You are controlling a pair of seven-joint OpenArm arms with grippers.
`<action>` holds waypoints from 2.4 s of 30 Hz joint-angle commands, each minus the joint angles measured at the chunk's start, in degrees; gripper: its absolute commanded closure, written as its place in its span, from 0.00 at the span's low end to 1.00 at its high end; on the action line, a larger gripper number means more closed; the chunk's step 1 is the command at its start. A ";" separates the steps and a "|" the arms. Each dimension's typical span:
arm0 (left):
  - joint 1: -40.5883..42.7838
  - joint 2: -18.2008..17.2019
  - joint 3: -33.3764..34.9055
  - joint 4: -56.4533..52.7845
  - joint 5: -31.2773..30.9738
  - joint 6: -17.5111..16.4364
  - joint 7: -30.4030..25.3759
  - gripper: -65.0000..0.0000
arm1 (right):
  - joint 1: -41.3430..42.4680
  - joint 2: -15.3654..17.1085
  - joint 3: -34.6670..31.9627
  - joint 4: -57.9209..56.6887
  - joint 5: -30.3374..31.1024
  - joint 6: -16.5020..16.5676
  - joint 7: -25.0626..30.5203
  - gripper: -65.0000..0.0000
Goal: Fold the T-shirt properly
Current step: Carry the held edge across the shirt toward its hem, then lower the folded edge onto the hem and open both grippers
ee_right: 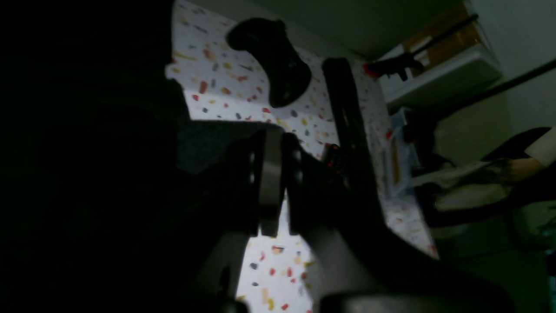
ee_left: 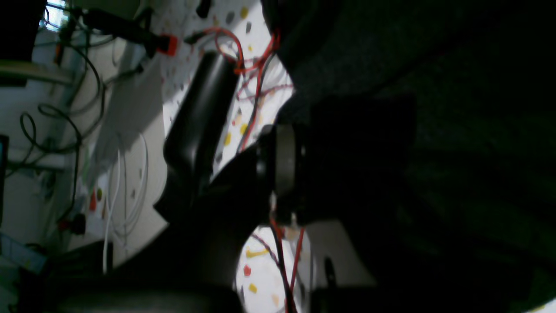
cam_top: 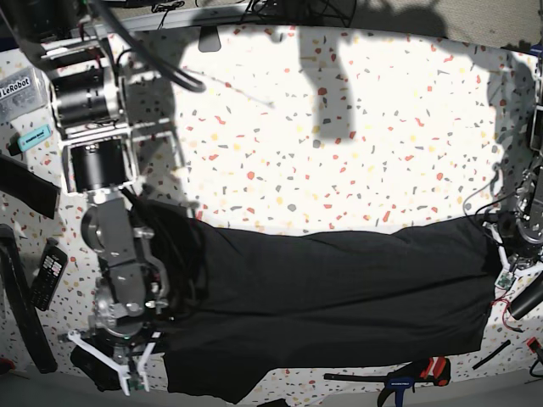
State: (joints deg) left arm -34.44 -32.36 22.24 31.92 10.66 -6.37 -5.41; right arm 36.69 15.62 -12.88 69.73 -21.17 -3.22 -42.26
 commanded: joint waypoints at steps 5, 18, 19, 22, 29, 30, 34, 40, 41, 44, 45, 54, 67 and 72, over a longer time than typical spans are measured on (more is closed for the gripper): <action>-1.77 -0.98 -0.28 0.72 -0.22 -0.61 -6.91 1.00 | 2.32 0.26 0.17 0.96 -0.52 -0.72 2.80 1.00; -1.77 2.80 -0.28 0.72 -0.24 -2.19 -8.35 1.00 | 2.32 0.11 0.17 0.96 5.35 -0.63 3.39 1.00; -1.77 3.37 -0.28 0.72 -0.24 -2.19 -8.35 1.00 | 2.29 0.11 0.17 0.96 5.35 -0.61 3.17 1.00; -1.77 4.76 -0.28 0.70 -0.20 -2.16 -7.67 1.00 | 2.19 0.11 0.17 0.96 5.35 -0.59 2.78 1.00; -1.77 4.52 -0.31 0.68 -0.22 1.14 -6.19 1.00 | 2.21 0.13 0.17 0.96 7.61 0.35 4.28 1.00; -1.77 4.52 -0.31 0.68 -0.20 1.20 -6.03 1.00 | 2.19 0.11 0.17 0.96 8.55 1.25 4.96 1.00; -1.77 4.55 -0.31 0.68 -0.20 1.20 -6.03 1.00 | 2.32 0.13 0.17 0.83 10.93 1.97 7.17 1.00; -1.81 4.55 -0.31 0.68 -0.20 1.27 -6.25 1.00 | 3.54 0.11 0.17 -2.38 10.95 1.95 9.92 1.00; -1.88 4.57 -0.31 0.68 -0.15 1.25 -6.27 1.00 | 4.15 0.11 0.17 -4.02 10.95 1.95 10.51 1.00; -2.27 4.72 -0.28 0.68 6.62 1.22 -6.23 1.00 | 5.99 0.11 0.17 -9.09 10.95 1.95 11.96 1.00; -2.54 4.72 -0.28 0.68 9.05 1.22 -6.25 1.00 | 6.49 0.11 0.17 -10.38 10.95 1.95 12.39 1.00; -5.70 4.55 -0.28 0.66 9.27 1.25 -6.91 1.00 | 7.74 0.13 0.17 -13.77 11.32 1.95 14.71 1.00; -6.56 3.85 -0.28 -2.45 8.44 1.84 -1.46 1.00 | 7.76 0.15 0.17 -13.77 4.39 -0.76 10.10 1.00; -6.56 3.39 -0.31 -6.86 8.41 5.75 -2.91 1.00 | 7.76 0.28 0.17 -13.77 4.42 -0.76 10.27 1.00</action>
State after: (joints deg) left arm -39.05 -28.10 22.22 24.32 19.44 -1.83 -7.42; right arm 42.04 15.40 -12.93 55.07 -15.53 -3.05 -33.30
